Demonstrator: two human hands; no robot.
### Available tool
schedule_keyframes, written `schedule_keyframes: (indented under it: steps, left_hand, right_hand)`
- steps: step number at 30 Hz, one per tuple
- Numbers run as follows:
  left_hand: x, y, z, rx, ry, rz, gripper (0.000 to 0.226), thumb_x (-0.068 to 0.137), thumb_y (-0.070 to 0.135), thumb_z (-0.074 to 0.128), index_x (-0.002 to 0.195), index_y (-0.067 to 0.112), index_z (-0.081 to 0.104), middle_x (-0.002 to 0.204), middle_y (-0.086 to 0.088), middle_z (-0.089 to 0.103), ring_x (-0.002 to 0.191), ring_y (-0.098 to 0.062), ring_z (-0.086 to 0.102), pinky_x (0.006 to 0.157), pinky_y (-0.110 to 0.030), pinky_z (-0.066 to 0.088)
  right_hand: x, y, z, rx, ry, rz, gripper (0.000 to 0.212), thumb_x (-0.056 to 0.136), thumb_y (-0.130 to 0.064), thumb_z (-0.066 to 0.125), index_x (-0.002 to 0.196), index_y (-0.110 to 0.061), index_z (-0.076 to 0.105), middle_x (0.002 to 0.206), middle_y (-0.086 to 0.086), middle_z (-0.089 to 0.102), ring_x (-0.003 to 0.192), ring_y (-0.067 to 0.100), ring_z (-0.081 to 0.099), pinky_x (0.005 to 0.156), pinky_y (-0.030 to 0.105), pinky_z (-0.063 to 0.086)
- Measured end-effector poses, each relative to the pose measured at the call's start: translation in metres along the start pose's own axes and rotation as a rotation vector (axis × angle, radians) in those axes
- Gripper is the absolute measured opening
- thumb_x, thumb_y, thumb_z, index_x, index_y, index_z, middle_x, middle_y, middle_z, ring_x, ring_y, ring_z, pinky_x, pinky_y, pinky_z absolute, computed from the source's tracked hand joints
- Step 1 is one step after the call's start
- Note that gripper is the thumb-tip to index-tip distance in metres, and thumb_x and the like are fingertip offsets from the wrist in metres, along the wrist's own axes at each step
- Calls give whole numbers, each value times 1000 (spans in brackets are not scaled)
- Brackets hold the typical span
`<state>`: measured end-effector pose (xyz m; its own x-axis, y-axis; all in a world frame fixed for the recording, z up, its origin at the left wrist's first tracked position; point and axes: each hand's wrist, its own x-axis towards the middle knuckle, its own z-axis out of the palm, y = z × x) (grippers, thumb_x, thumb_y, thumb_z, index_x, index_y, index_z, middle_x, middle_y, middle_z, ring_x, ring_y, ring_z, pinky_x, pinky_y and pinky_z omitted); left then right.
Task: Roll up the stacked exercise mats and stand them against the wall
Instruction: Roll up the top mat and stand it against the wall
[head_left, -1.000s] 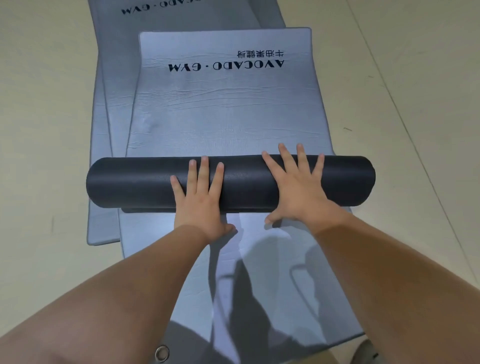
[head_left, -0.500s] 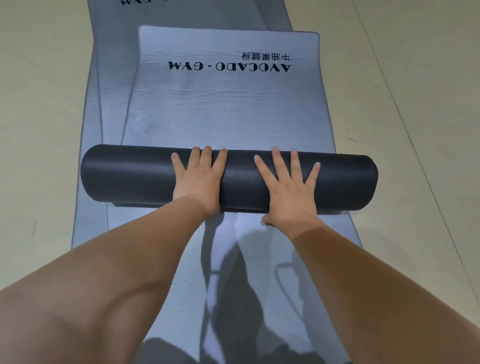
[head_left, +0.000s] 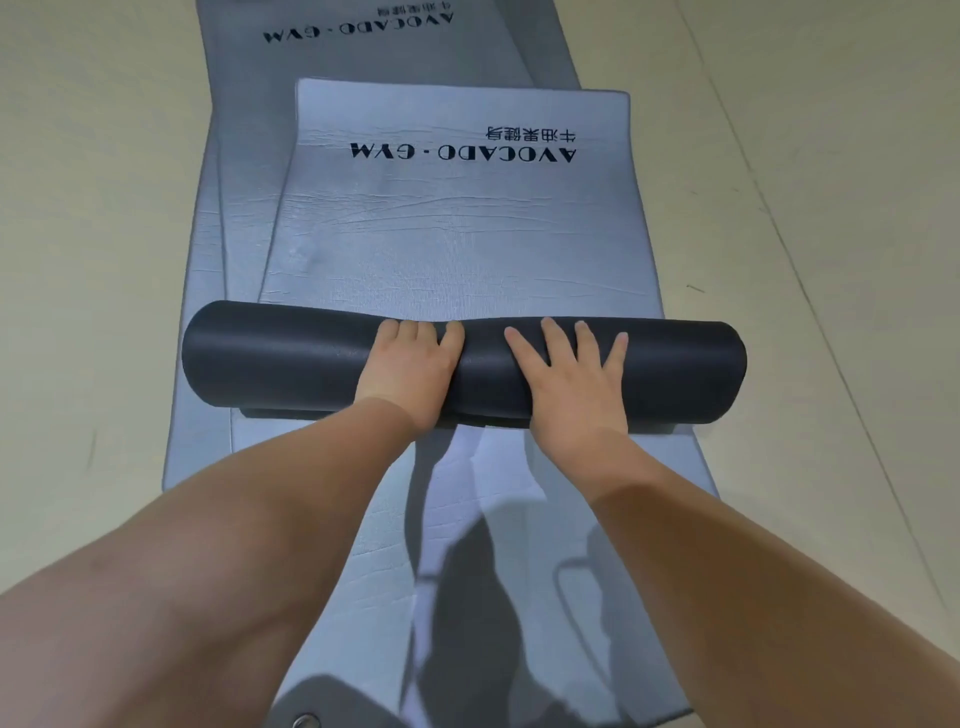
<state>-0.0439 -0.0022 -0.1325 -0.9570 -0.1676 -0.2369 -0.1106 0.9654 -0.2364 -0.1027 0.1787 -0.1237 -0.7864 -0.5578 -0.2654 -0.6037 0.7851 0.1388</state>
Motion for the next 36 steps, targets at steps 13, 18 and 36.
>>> schedule_keyframes:
  steps: [13, 18, 36]
  left_hand:
    - [-6, -9, 44, -123, 29, -120, 137, 78, 63, 73, 153, 18, -32, 165, -13, -27, 154, -34, -22, 117, -70, 0]
    - [35, -22, 33, -155, 11, -122, 132, 75, 42, 81, 158, 21, -20, 168, -11, -16, 156, -33, -15, 118, -69, -2]
    - [-23, -25, 20, -231, -156, -68, 116, 74, 41, 80, 160, 23, 5, 160, -8, 22, 152, -29, 16, 118, -70, 11]
  right_hand:
    - [41, -9, 14, 83, -64, 54, 164, 57, -65, 91, 156, -30, -34, 168, 12, -32, 153, 45, -30, 119, 75, -9]
    - [70, 1, 9, -21, 6, -92, 160, 57, -64, 91, 157, -35, -31, 169, 14, -27, 155, 46, -22, 119, 76, -4]
    - [23, -26, -2, 73, -200, -141, 125, 82, -35, 82, 160, -47, -15, 169, 13, 19, 156, 40, 16, 121, 72, 9]
